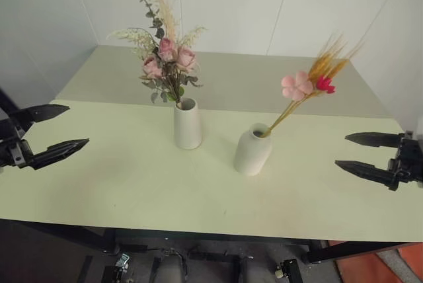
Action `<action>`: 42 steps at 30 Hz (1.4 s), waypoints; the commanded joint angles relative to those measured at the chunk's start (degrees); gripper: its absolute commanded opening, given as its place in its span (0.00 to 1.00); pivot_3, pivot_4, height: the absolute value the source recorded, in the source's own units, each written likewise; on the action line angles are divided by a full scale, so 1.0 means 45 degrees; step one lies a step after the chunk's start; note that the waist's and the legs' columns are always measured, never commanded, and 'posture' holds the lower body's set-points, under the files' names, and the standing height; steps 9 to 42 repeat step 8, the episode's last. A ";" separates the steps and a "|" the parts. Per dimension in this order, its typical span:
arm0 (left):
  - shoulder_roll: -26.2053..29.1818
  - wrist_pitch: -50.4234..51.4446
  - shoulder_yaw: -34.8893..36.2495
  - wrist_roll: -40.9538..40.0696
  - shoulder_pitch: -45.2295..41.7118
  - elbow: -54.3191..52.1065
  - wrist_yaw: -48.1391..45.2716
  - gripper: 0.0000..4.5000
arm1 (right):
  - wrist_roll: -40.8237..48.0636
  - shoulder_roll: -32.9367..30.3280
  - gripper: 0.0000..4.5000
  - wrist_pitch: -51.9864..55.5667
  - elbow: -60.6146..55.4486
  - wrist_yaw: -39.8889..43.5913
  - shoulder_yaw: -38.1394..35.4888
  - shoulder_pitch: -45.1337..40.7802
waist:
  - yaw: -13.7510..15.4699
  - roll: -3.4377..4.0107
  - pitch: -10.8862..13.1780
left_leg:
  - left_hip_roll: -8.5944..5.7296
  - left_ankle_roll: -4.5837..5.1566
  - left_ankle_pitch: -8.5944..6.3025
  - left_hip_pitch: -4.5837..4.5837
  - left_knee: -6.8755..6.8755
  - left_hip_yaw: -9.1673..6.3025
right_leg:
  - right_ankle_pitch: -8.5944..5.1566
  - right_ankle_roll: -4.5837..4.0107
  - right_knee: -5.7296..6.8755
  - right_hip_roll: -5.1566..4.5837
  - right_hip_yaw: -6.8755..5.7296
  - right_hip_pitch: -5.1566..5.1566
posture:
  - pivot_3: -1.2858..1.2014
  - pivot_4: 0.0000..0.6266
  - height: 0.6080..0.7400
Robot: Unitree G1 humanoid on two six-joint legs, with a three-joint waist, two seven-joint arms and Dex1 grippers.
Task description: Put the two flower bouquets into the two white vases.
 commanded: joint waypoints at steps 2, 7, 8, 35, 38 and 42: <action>0.0118 -0.0380 0.0665 -0.0063 0.0345 -0.0553 0.0189 0.99 | -0.0228 -0.0204 0.86 -0.0453 0.0416 0.0011 -0.0232 -0.0300 | 0.0010 0.0000 0.0000 | 0.0000 0.0000 0.0000 0.0000 -0.0001 0.0006 | 0.0000 0.0001 -0.0004 0.0000 0.0002 0.0001 | 0.52 0.24 1.00; -0.0012 -0.0808 0.0969 0.0049 0.0661 -0.0671 0.0538 0.99 | -0.0437 -0.0248 0.86 -0.0520 0.0727 0.0004 0.0095 -0.0658 | 0.0009 0.0004 -0.0002 | 0.0004 -0.0001 0.0000 0.0001 -0.0002 0.0011 | 0.0000 -0.0001 0.0001 0.0000 0.0004 -0.0005 | 0.52 0.24 1.00; 0.0020 -0.0826 0.1009 0.0022 0.0682 -0.0612 0.0558 0.99 | -0.0431 -0.0263 0.86 -0.0466 0.0710 -0.0021 0.0140 -0.0722 | 0.0009 0.0004 -0.0002 | 0.0005 -0.0001 0.0000 0.0001 -0.0002 0.0013 | 0.0001 -0.0002 0.0000 0.0000 0.0004 -0.0004 | 0.52 0.24 1.00; 0.0020 -0.0826 0.1009 0.0022 0.0682 -0.0612 0.0558 0.99 | -0.0431 -0.0263 0.86 -0.0466 0.0710 -0.0021 0.0140 -0.0722 | 0.0009 0.0004 -0.0002 | 0.0005 -0.0001 0.0000 0.0001 -0.0002 0.0013 | 0.0001 -0.0002 0.0000 0.0000 0.0004 -0.0004 | 0.52 0.24 1.00; 0.0020 -0.0826 0.1009 0.0022 0.0682 -0.0612 0.0558 0.99 | -0.0431 -0.0263 0.86 -0.0466 0.0710 -0.0021 0.0140 -0.0722 | 0.0009 0.0004 -0.0002 | 0.0005 -0.0001 0.0000 0.0001 -0.0002 0.0013 | 0.0001 -0.0002 0.0000 0.0000 0.0004 -0.0004 | 0.52 0.24 1.00; 0.0020 -0.0826 0.1009 0.0022 0.0682 -0.0612 0.0558 0.99 | -0.0431 -0.0263 0.86 -0.0466 0.0710 -0.0021 0.0140 -0.0722 | 0.0009 0.0004 -0.0002 | 0.0005 -0.0001 0.0000 0.0001 -0.0002 0.0013 | 0.0001 -0.0002 0.0000 0.0000 0.0004 -0.0004 | 0.52 0.24 1.00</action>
